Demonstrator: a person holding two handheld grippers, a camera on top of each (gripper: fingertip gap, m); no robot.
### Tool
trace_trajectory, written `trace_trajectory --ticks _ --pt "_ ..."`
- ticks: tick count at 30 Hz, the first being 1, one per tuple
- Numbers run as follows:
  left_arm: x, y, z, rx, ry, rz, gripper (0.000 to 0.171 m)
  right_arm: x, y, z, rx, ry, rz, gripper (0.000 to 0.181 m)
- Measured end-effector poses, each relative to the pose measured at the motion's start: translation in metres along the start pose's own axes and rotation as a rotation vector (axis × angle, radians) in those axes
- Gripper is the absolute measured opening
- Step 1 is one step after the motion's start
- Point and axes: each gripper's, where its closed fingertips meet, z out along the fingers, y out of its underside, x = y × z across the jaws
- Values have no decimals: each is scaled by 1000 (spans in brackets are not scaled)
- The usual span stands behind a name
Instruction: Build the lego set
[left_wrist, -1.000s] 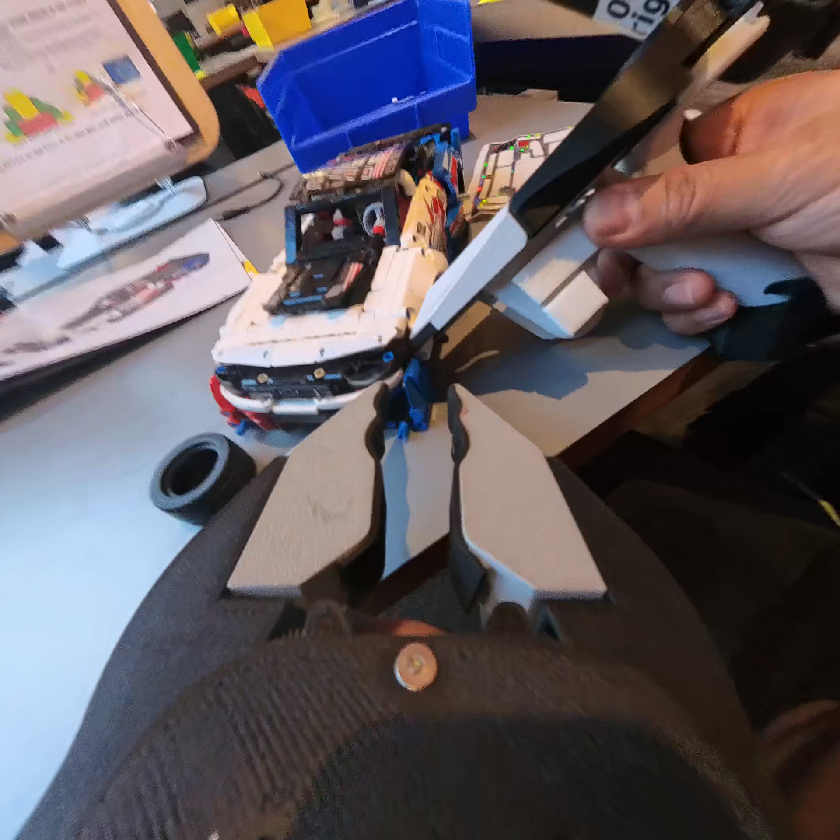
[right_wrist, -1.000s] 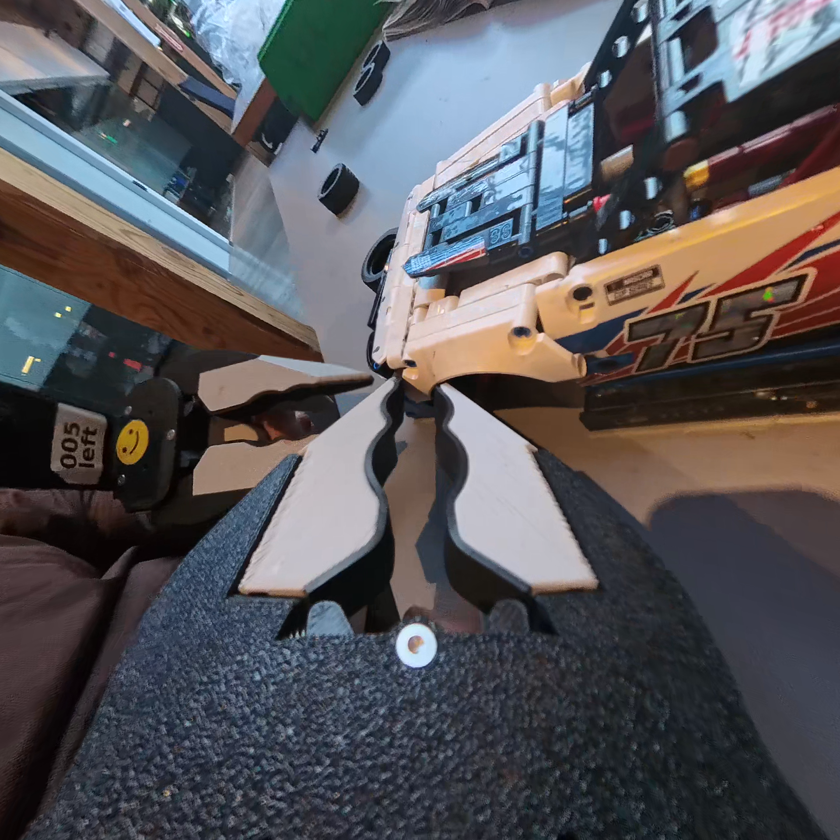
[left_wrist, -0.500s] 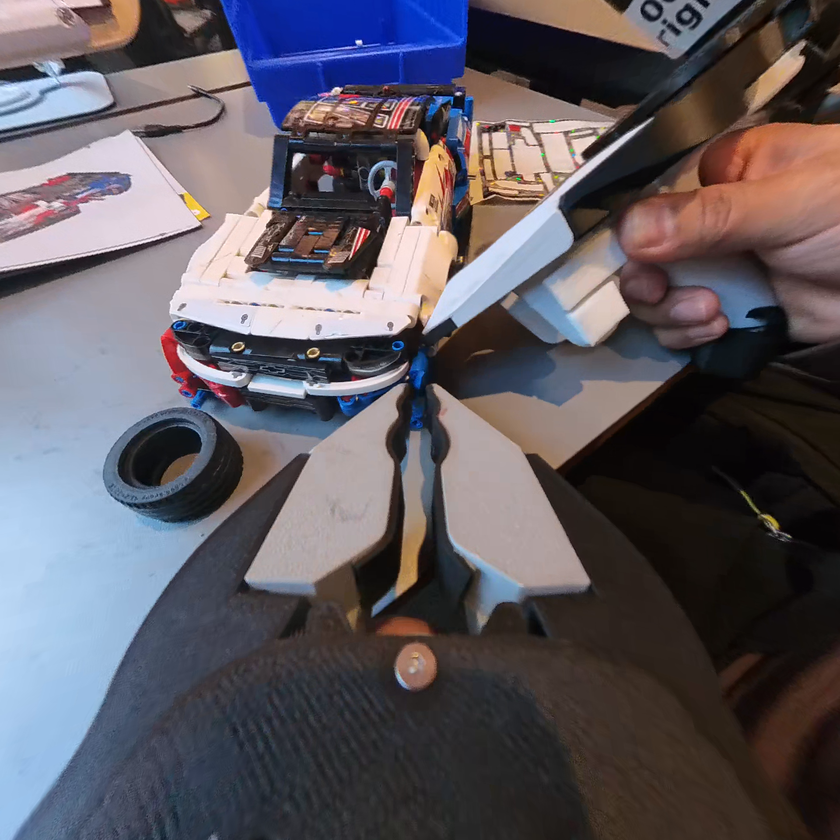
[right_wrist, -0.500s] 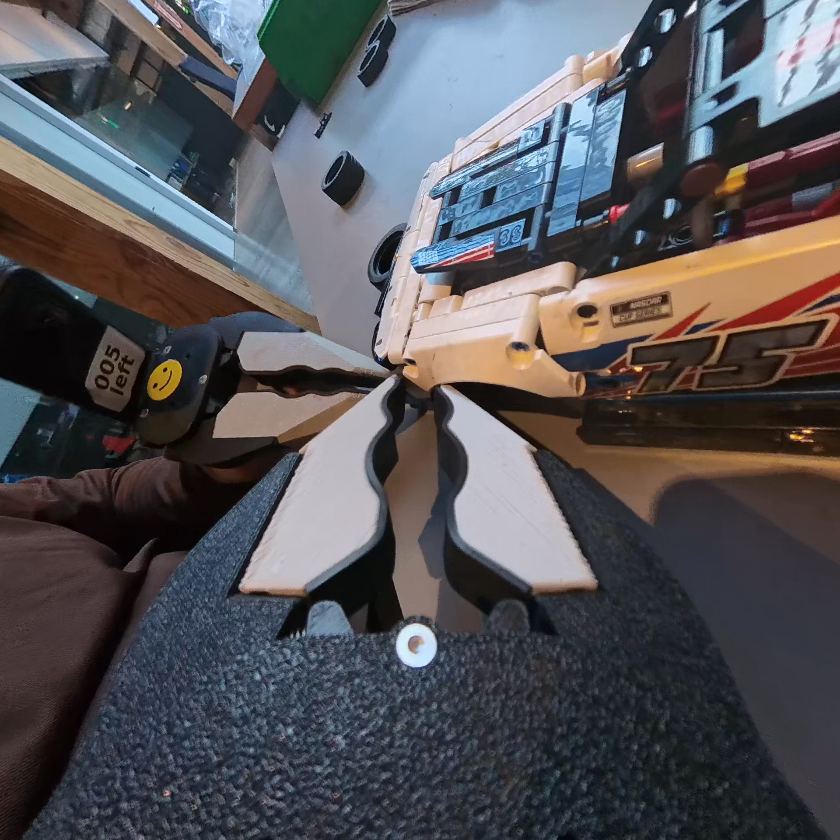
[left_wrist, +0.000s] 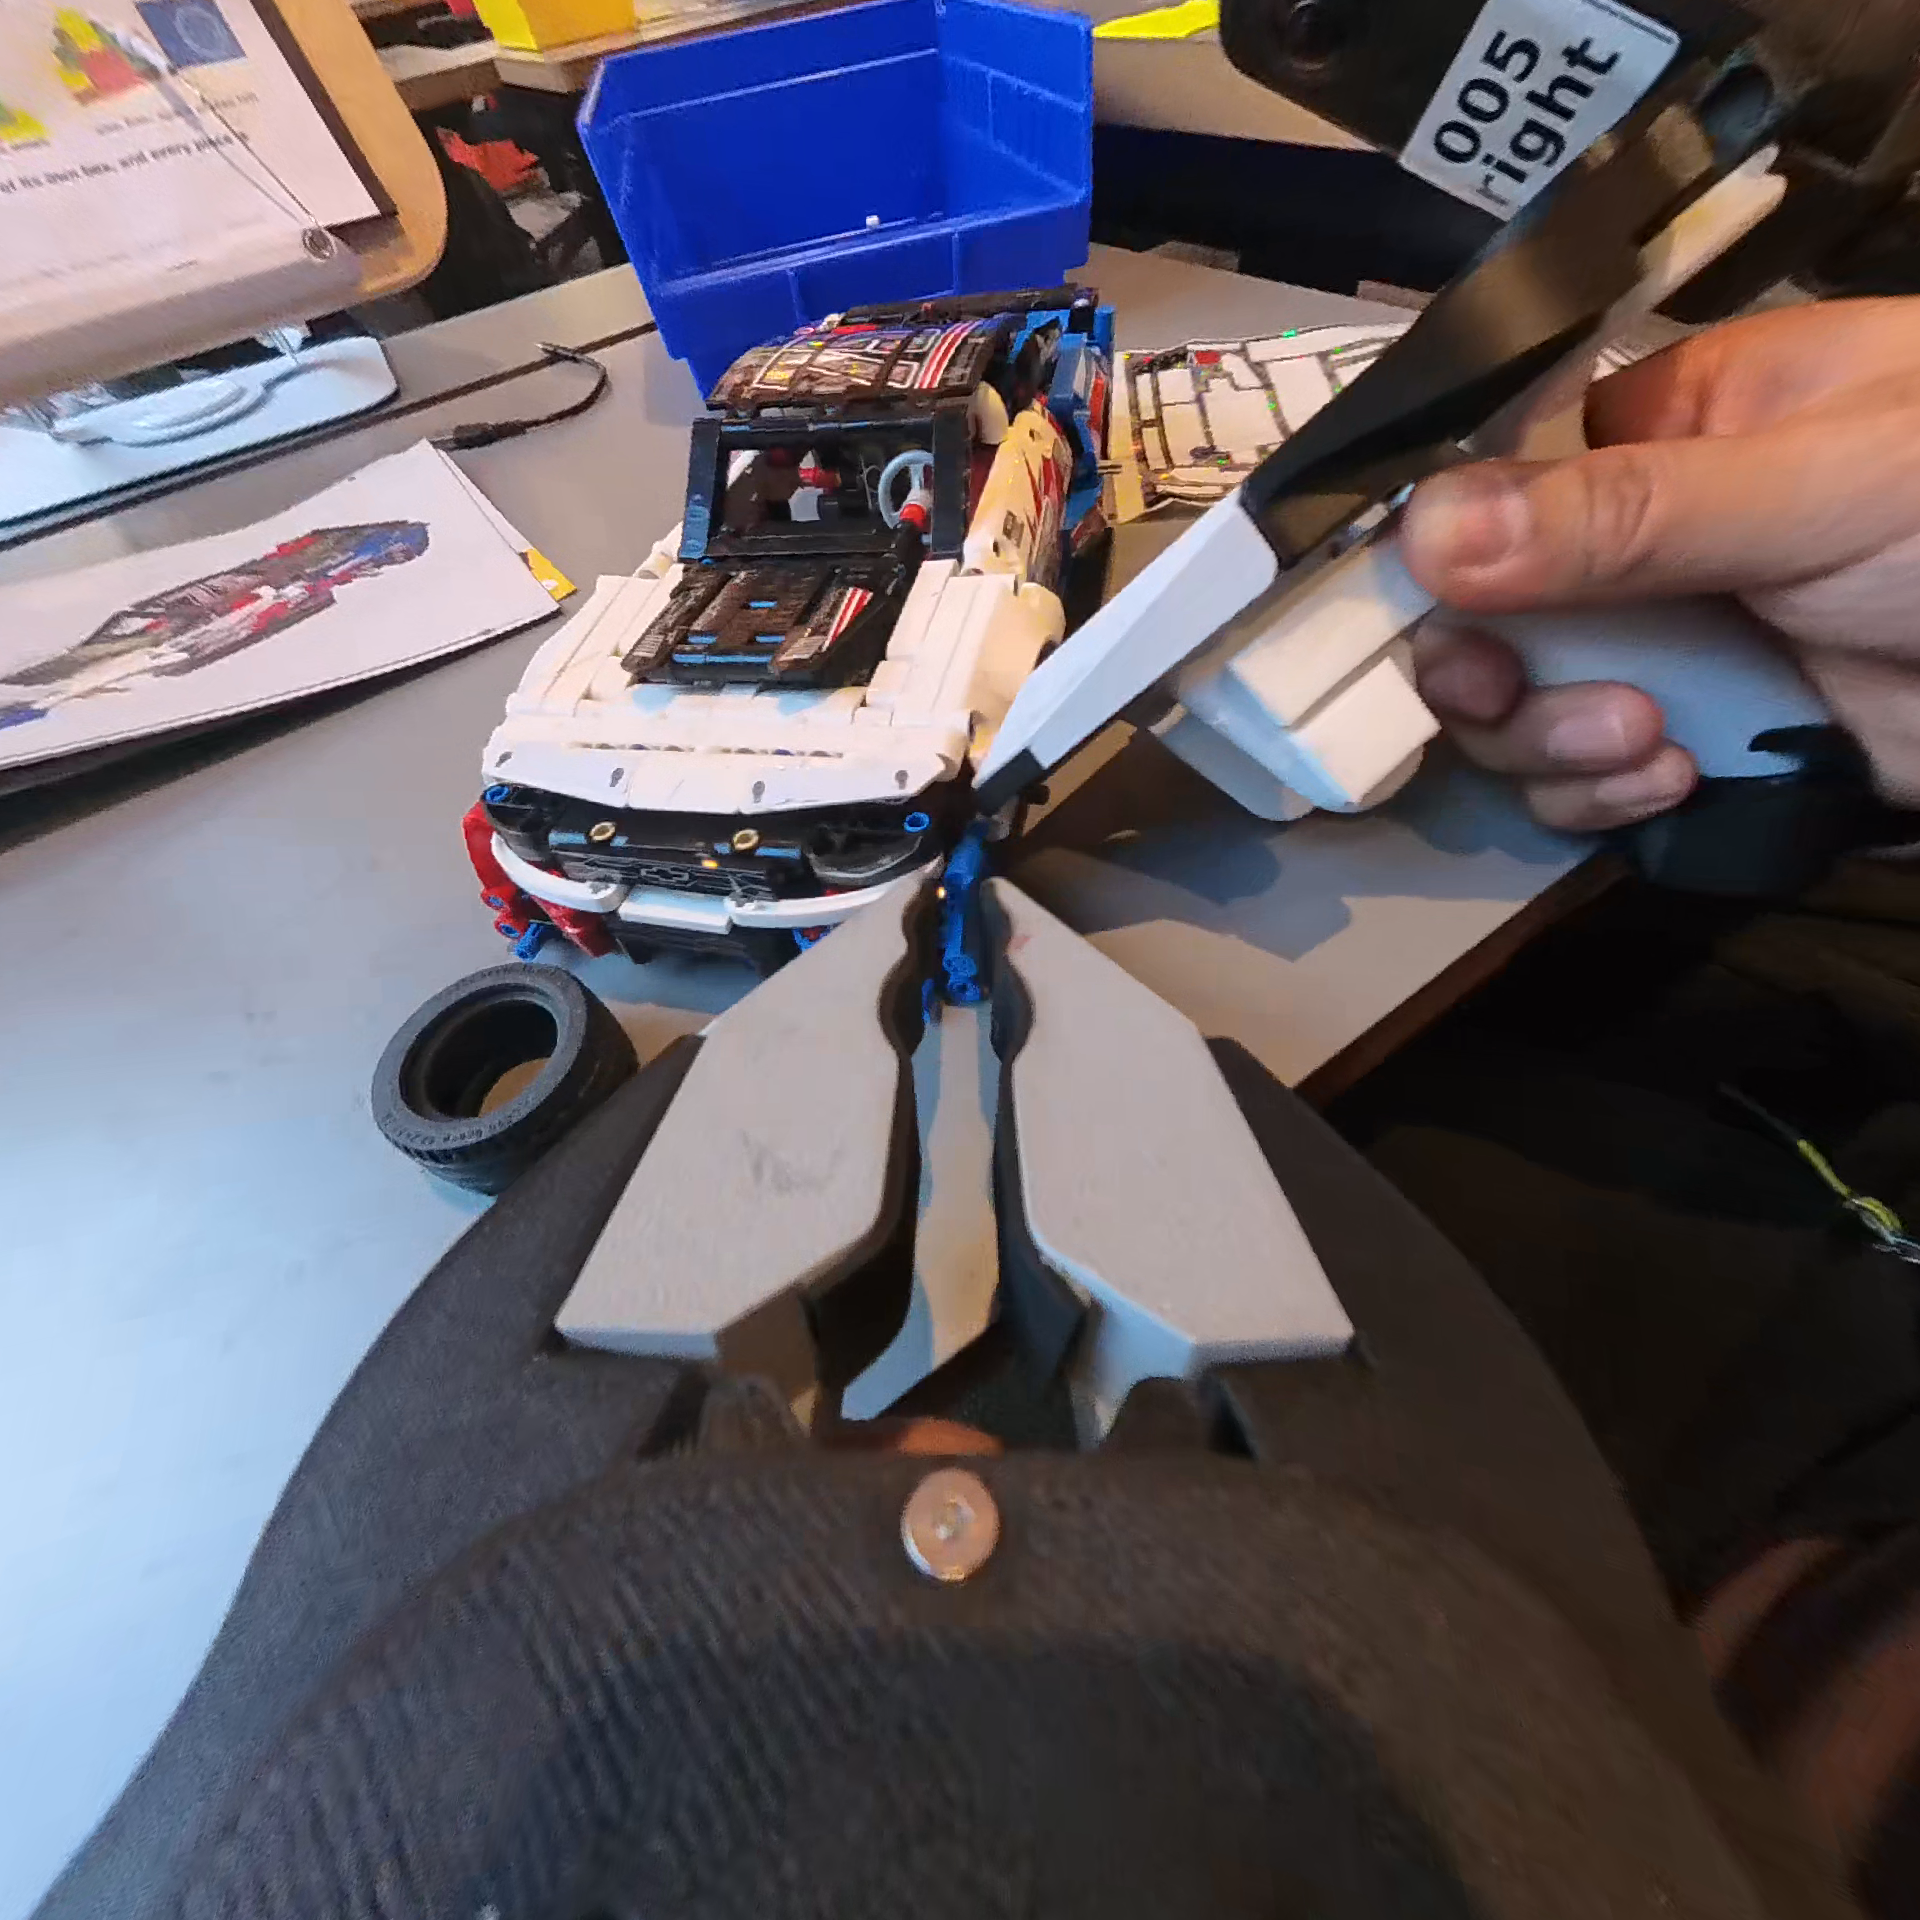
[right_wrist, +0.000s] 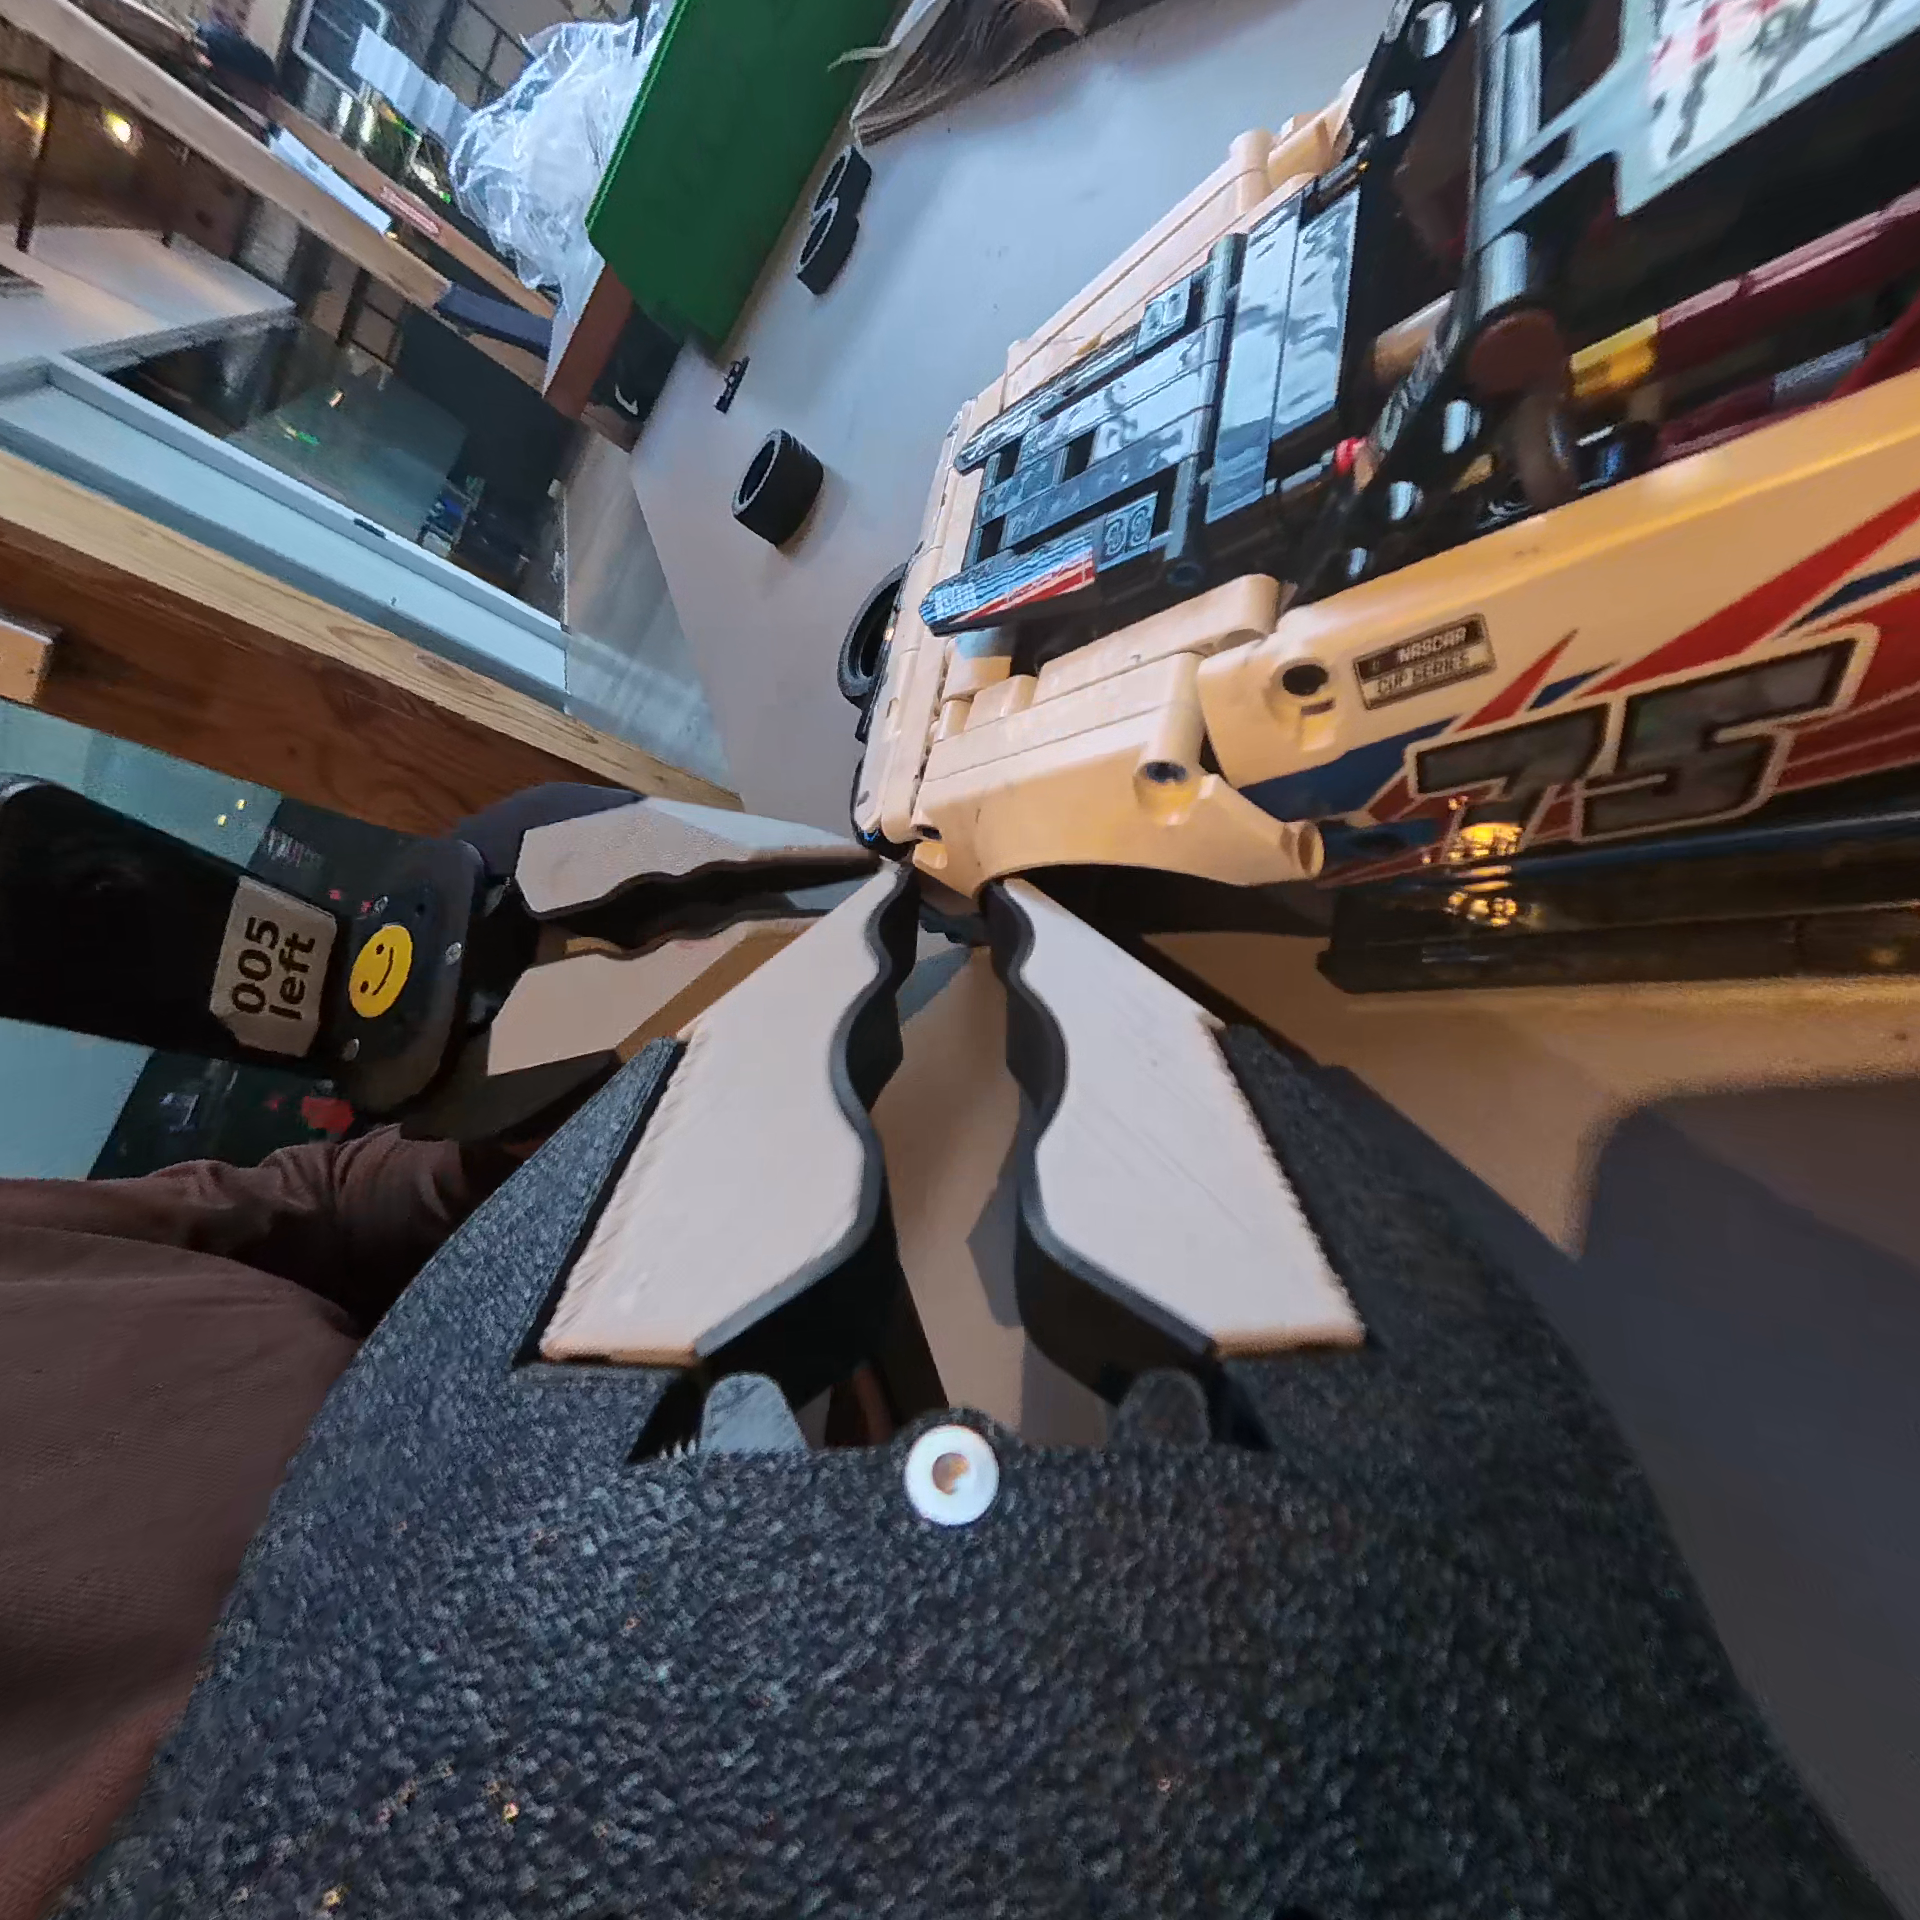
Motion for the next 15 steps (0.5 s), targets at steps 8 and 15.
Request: trace_trajectory --ticks 8,15 --pt "-53 -14 -14 -23 26 -33 87 5 2 -18 27 87 -57 27" --pt "-40 -7 4 -125 295 12 99 -4 -14 -44 -108 511 -1140 28"
